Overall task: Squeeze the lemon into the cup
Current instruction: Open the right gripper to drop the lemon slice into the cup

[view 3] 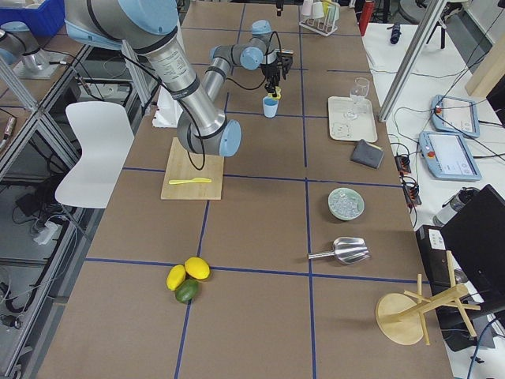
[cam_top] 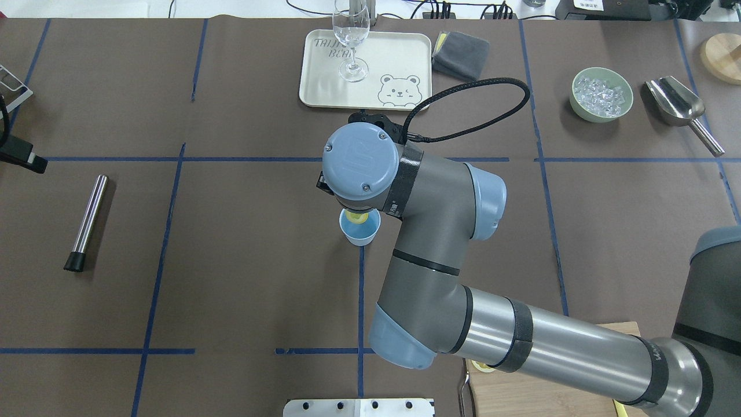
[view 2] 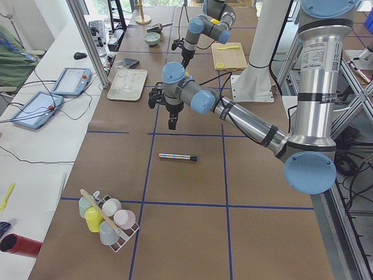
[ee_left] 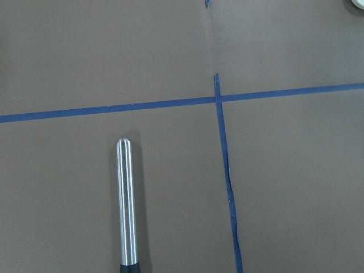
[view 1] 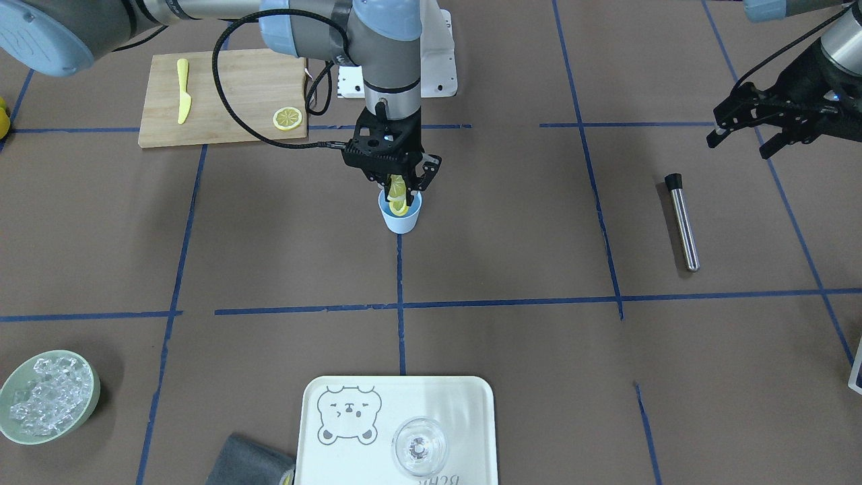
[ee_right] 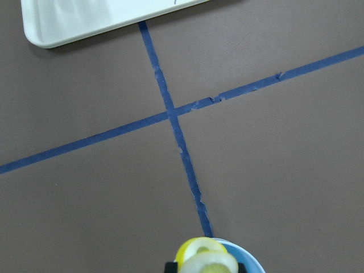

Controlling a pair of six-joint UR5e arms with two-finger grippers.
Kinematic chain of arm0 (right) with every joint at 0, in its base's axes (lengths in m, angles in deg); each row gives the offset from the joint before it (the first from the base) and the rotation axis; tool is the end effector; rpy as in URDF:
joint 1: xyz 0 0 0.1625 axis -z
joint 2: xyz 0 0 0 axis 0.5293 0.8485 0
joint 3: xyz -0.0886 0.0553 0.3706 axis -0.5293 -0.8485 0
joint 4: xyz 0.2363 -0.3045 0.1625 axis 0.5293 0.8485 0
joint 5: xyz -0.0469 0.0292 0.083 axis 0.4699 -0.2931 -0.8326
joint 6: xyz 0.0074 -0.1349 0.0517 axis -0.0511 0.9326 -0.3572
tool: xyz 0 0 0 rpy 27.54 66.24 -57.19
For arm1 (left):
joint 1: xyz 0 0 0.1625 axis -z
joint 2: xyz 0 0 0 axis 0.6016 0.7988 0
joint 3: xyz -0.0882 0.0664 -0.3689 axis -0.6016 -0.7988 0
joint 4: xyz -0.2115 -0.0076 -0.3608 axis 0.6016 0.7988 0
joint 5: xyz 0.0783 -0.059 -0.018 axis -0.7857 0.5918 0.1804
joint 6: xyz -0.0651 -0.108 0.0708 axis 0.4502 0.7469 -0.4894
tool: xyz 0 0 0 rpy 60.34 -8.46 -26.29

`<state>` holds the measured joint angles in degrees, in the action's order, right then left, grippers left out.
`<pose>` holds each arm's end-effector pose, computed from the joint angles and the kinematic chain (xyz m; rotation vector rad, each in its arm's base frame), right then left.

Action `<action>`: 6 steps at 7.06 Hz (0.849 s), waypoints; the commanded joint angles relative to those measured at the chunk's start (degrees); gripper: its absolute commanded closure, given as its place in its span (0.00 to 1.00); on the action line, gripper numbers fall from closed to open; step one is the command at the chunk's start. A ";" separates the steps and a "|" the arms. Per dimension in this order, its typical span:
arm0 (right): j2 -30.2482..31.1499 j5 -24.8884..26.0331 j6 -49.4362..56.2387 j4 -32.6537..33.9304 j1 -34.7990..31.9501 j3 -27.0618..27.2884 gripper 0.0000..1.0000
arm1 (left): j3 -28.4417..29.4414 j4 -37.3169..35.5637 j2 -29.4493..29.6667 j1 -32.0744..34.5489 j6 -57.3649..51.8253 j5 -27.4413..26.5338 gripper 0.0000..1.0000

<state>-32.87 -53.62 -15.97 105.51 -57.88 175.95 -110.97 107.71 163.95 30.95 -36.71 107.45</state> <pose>-0.5763 -0.4177 0.1260 0.1202 -0.8188 0.4083 0.1577 -0.4610 0.3807 0.1218 0.9585 0.0838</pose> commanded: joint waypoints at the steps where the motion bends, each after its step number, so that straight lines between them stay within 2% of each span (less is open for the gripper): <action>1: 0.00 0.00 0.00 0.00 -0.09 -0.02 0.39 | -0.03 0.00 0.00 0.00 0.00 0.00 0.00; 5: 0.00 -0.09 -0.18 0.00 -0.09 0.42 0.08 | -0.03 0.00 0.00 0.00 0.00 0.00 0.00; 6: 0.08 -2.09 0.17 0.26 -0.61 1.55 0.01 | 0.05 0.00 0.00 0.00 0.00 0.00 0.00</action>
<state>-32.86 -54.17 -16.07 105.56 -58.11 176.54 -110.99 107.71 163.95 30.95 -36.70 107.44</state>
